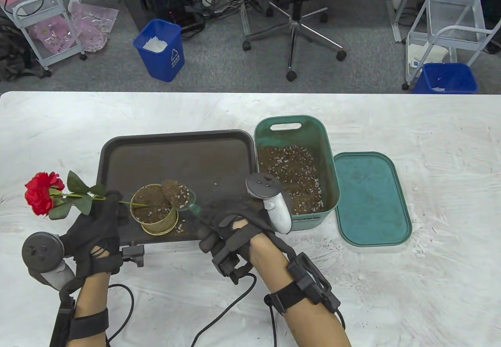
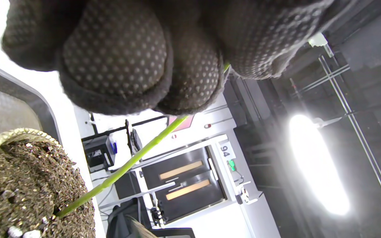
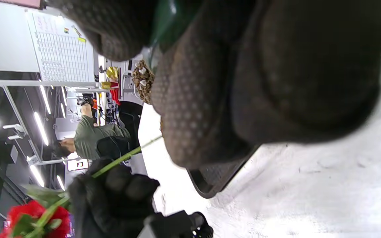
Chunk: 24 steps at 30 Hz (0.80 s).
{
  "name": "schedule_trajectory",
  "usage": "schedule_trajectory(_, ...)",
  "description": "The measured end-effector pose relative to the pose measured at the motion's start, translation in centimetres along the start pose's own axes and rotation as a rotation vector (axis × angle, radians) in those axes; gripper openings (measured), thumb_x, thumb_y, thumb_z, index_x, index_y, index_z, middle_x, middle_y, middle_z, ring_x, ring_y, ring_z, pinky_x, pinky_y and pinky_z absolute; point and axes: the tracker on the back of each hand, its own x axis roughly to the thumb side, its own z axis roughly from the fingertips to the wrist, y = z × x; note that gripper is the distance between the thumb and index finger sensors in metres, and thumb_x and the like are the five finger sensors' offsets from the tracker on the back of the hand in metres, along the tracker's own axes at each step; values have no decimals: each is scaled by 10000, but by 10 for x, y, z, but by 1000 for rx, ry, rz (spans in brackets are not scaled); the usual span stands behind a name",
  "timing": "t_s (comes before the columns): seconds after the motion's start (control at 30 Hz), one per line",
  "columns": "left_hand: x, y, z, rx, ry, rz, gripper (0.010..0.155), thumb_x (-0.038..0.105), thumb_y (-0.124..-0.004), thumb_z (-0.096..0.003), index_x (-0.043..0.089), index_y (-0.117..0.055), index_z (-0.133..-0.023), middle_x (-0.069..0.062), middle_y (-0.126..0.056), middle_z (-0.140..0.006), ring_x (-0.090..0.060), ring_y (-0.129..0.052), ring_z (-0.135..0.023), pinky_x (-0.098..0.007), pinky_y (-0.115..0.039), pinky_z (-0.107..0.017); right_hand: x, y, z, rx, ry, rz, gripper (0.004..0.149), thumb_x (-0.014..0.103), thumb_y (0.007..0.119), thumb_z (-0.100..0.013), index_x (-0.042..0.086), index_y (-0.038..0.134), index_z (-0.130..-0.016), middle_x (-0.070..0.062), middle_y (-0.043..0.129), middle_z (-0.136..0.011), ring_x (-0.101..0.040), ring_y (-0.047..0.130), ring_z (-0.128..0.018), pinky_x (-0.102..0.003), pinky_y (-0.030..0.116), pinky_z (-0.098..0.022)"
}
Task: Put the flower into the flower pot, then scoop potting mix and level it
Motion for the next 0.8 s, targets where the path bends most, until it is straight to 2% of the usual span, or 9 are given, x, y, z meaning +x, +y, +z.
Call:
schedule_trajectory(0.2, 0, 0, 0, -1, 0, 0, 462, 475, -851, -400, 157, -961, -716, -22, -1050, -513, -239, -1076, -270, -415, -911, -329, 8, 14, -11, -69, -17, 139, 548, 320, 758, -409, -20, 714, -837, -146, 1003, -538, -264, 1103, -200, -381, 977, -69)
schedule_trajectory(0.3, 0, 0, -1, -1, -1, 0, 462, 475, -851, -399, 158, -962, -716, -21, -1050, -513, -235, -1076, -270, -414, -911, -329, 16, 20, -9, -166, -49, 246, 533, 330, 785, -413, -12, 755, -820, -144, 1026, -487, -249, 1094, -130, -369, 962, -17)
schedule_trajectory(0.47, 0, 0, 0, -2, -3, -3, 461, 475, -851, -400, 157, -961, -715, -20, -1050, -513, -236, -1076, -270, -414, -911, -330, 33, 36, -4, -375, -157, 603, 510, 368, 821, -404, 32, 845, -786, -95, 1056, -370, -193, 1053, -18, -342, 928, 65)
schedule_trajectory(0.63, 0, 1, 0, 1, -1, -3, 460, 475, -851, -400, 158, -962, -713, -20, -1050, -511, -236, -1076, -269, -414, -911, -329, 44, 65, 5, -476, -266, 899, 511, 371, 841, -396, 36, 858, -782, -89, 1065, -346, -190, 1042, 7, -343, 918, 81)
schedule_trajectory(0.8, 1, 0, 0, 1, 0, -1, 460, 475, -850, -400, 158, -963, -713, -22, -1050, -512, -235, -1076, -269, -415, -911, -328, 46, 86, 11, -530, -317, 1050, 521, 369, 825, -401, 22, 835, -789, -87, 1057, -369, -186, 1052, -12, -335, 928, 69)
